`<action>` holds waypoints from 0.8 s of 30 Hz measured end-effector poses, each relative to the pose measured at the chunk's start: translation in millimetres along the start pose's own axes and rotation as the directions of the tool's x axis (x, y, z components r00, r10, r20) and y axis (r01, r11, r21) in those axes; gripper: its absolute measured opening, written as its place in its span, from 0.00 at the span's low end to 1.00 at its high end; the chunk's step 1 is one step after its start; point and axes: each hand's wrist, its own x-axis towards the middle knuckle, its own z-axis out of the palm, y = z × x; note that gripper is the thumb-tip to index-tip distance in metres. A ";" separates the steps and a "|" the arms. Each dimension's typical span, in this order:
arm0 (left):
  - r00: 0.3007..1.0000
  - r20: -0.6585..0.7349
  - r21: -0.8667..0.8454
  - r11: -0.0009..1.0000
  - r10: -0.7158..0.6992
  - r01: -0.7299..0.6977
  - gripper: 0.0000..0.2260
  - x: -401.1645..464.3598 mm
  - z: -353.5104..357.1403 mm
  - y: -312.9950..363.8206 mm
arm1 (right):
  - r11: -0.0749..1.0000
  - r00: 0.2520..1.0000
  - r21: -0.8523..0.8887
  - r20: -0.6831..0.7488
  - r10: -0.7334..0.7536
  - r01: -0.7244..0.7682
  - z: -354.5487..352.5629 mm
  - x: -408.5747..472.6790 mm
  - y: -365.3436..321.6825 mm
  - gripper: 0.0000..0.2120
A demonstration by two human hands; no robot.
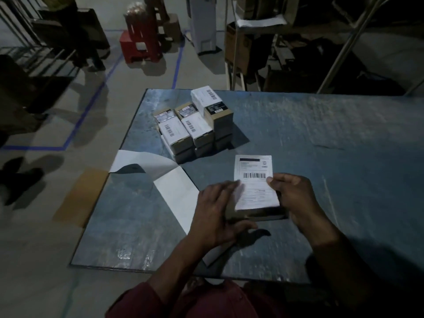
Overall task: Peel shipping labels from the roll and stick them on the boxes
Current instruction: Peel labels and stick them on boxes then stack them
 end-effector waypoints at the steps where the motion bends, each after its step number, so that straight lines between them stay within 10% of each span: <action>1: 0.993 0.049 -0.033 0.993 -0.111 0.113 0.48 -2.1 2.2 -5.2 | 1.000 1.000 0.006 0.006 -0.006 0.006 -8.2 -0.3 -1.4 0.03; 6: 0.938 0.298 0.079 0.984 -0.177 0.160 0.48 -2.6 16.7 -28.1 | 0.999 0.998 -0.009 0.046 -0.036 0.036 -41.4 -4.0 -6.9 0.06; 19: 0.907 0.335 -0.225 0.913 -0.256 0.341 0.37 50.7 44.2 12.1 | 0.992 0.998 -0.114 0.026 -0.050 0.053 -72.2 -2.0 18.4 0.03; 24: 0.800 0.136 -0.467 0.674 -0.585 0.573 0.05 46.2 33.8 10.1 | 0.983 0.998 -0.170 0.022 -0.064 0.067 -65.2 4.9 27.3 0.05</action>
